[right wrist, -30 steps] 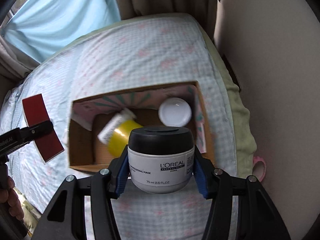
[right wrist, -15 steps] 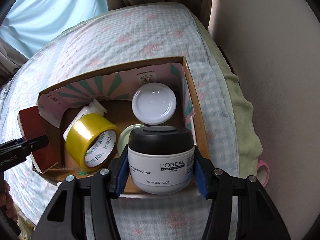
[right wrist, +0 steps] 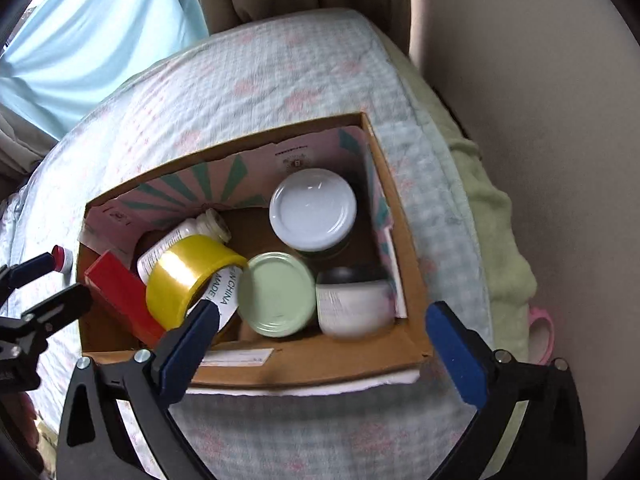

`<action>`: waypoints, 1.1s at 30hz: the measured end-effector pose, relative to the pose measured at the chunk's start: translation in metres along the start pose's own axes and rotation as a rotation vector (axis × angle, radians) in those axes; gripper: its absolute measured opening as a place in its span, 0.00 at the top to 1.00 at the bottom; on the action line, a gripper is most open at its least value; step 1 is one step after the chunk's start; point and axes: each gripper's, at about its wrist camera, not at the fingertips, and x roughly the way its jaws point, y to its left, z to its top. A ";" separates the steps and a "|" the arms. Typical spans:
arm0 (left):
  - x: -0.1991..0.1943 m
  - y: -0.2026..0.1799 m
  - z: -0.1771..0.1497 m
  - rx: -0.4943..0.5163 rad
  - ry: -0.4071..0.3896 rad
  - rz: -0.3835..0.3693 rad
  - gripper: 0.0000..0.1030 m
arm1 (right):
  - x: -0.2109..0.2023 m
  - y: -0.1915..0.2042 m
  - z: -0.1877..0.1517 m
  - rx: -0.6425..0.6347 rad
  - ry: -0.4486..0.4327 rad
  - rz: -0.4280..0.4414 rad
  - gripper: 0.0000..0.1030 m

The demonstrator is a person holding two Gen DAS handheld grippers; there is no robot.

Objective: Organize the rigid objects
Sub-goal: 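Move both tools back toward the red-lidded jar and white earbud case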

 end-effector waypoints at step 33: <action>-0.198 0.136 -0.081 -0.114 -0.199 0.007 0.00 | -0.172 0.109 -0.023 -0.048 -0.145 -0.060 0.00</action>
